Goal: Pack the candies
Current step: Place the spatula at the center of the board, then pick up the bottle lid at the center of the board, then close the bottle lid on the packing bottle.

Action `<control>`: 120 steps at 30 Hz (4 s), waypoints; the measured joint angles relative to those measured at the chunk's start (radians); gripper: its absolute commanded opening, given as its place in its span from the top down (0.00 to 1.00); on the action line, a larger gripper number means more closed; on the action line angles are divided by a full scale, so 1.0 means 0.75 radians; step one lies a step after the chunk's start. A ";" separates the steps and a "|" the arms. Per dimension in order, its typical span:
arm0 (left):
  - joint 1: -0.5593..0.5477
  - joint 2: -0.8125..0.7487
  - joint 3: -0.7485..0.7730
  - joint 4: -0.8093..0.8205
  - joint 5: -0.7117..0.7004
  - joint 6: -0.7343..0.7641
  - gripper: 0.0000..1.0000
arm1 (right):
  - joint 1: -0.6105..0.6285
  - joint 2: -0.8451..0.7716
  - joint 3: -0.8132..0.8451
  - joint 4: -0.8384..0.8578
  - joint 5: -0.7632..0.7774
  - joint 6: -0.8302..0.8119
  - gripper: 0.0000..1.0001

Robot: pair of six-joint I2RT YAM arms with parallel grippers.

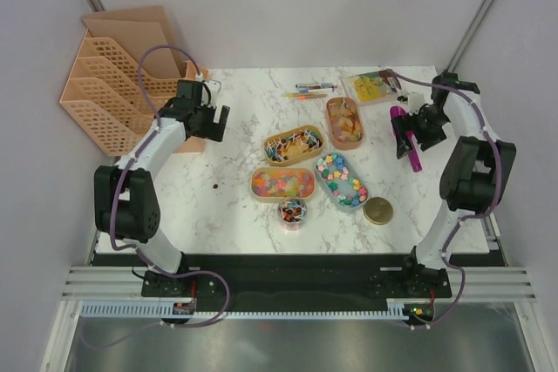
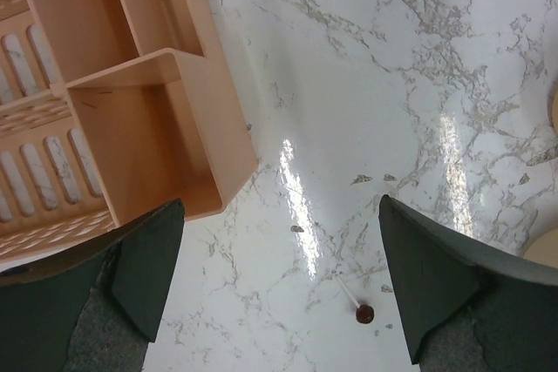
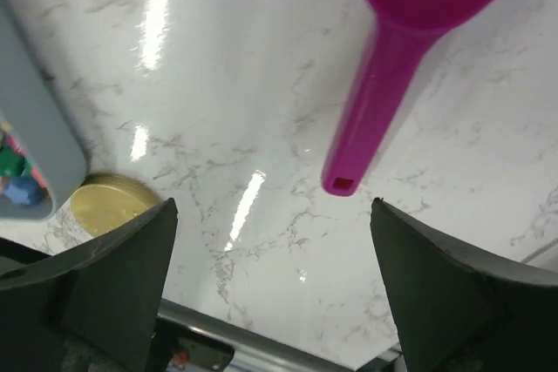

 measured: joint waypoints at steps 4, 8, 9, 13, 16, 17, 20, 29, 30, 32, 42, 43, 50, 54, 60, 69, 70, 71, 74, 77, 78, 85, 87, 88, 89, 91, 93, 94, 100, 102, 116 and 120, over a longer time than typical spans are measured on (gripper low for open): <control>0.003 -0.002 -0.004 -0.001 0.025 0.016 0.00 | 0.003 -0.391 -0.338 0.094 -0.210 -0.342 0.02; 0.000 -0.015 -0.040 -0.005 0.054 0.026 0.00 | 0.119 -0.894 -0.728 0.196 -0.288 -0.754 0.02; -0.001 -0.019 -0.051 -0.009 0.060 0.028 0.00 | 0.164 -0.966 -0.797 0.210 -0.300 -0.852 0.02; -0.006 -0.039 -0.090 -0.023 0.073 0.031 0.00 | 0.285 -1.077 -1.032 0.204 -0.332 -1.203 0.02; -0.009 -0.048 -0.102 -0.031 0.073 0.035 0.00 | 0.323 -1.051 -1.122 0.200 -0.338 -1.347 0.02; -0.009 -0.054 -0.105 -0.036 0.073 0.037 0.00 | 0.335 -1.044 -1.134 0.196 -0.342 -1.385 0.02; -0.010 -0.077 -0.113 -0.048 0.073 0.049 0.00 | 0.356 -1.021 -1.136 0.204 -0.357 -1.482 0.02; -0.010 -0.129 -0.150 -0.055 0.070 0.066 0.00 | 0.391 -0.923 -1.161 0.208 -0.350 -1.647 0.02; -0.010 -0.129 -0.152 -0.055 0.070 0.067 0.00 | 0.396 -0.906 -1.162 0.209 -0.346 -1.653 0.02; -0.010 -0.129 -0.152 -0.056 0.070 0.067 0.00 | 0.400 -0.881 -1.164 0.210 -0.336 -1.665 0.02; -0.010 -0.129 -0.152 -0.056 0.070 0.070 0.00 | 0.400 -0.802 -1.164 0.207 -0.290 -1.668 0.02; -0.010 -0.129 -0.152 -0.056 0.070 0.070 0.00 | 0.400 -0.797 -1.164 0.205 -0.289 -1.668 0.02; -0.010 -0.129 -0.152 -0.056 0.070 0.071 0.00 | 0.400 -0.750 -1.166 0.212 -0.289 -1.647 0.02; -0.010 -0.129 -0.152 -0.056 0.067 0.071 0.00 | 0.400 -0.712 -1.166 0.219 -0.287 -1.633 0.02; -0.010 -0.129 -0.152 -0.056 0.063 0.072 0.00 | 0.400 -0.688 -1.166 0.232 -0.271 -1.623 0.02; -0.010 -0.125 -0.152 -0.056 0.063 0.080 0.00 | 0.400 -0.725 -1.241 0.297 -0.256 -1.621 0.02; -0.010 -0.122 -0.151 -0.056 0.063 0.080 0.00 | 0.400 -0.734 -1.254 0.299 -0.256 -1.622 0.02; -0.010 -0.119 -0.151 -0.056 0.064 0.080 0.00 | 0.400 -0.744 -1.260 0.301 -0.255 -1.621 0.02; -0.010 -0.105 -0.149 -0.056 0.063 0.080 0.00 | 0.400 -0.750 -1.268 0.308 -0.255 -1.607 0.02; -0.010 -0.102 -0.149 -0.057 0.064 0.080 0.00 | 0.400 -0.750 -1.268 0.318 -0.255 -1.585 0.02; -0.010 -0.102 -0.148 -0.057 0.063 0.080 0.00 | 0.400 -0.750 -1.268 0.321 -0.255 -1.578 0.03; -0.010 -0.100 -0.142 -0.056 0.064 0.080 0.00 | 0.400 -0.755 -1.260 0.327 -0.231 -1.498 0.15; -0.010 -0.095 -0.138 -0.055 0.064 0.080 0.00 | 0.400 -0.773 -1.260 0.318 -0.224 -1.478 0.15; -0.010 -0.092 -0.136 -0.054 0.065 0.080 0.00 | 0.400 -0.793 -1.259 0.309 -0.222 -1.470 0.15; -0.010 -0.086 -0.135 -0.052 0.065 0.080 0.00 | 0.400 -0.820 -1.252 0.292 -0.221 -1.466 0.15; -0.010 -0.081 -0.134 -0.052 0.065 0.080 0.00 | 0.400 -0.882 -1.216 0.242 -0.221 -1.459 0.14; -0.010 -0.079 -0.135 -0.051 0.065 0.080 0.00 | 0.400 -0.953 -1.136 0.175 -0.228 -1.458 0.10; -0.010 -0.079 -0.135 -0.050 0.065 0.080 0.00 | 0.408 -0.985 -1.086 0.153 -0.233 -1.455 0.09; -0.010 -0.060 -0.138 -0.024 0.072 0.072 0.00 | 0.613 -1.040 -0.821 0.107 -0.271 -1.366 0.08; -0.010 -0.058 -0.148 -0.015 0.073 0.063 0.00 | 0.750 -0.999 -0.776 0.116 -0.279 -1.302 0.08; 0.025 -0.217 -0.311 0.006 -0.032 0.018 0.00 | 1.332 -0.498 -0.533 0.303 -0.279 -1.035 0.09; 0.046 -0.266 -0.334 0.012 -0.039 0.012 0.00 | 1.413 -0.381 -0.468 0.313 -0.267 -1.029 0.09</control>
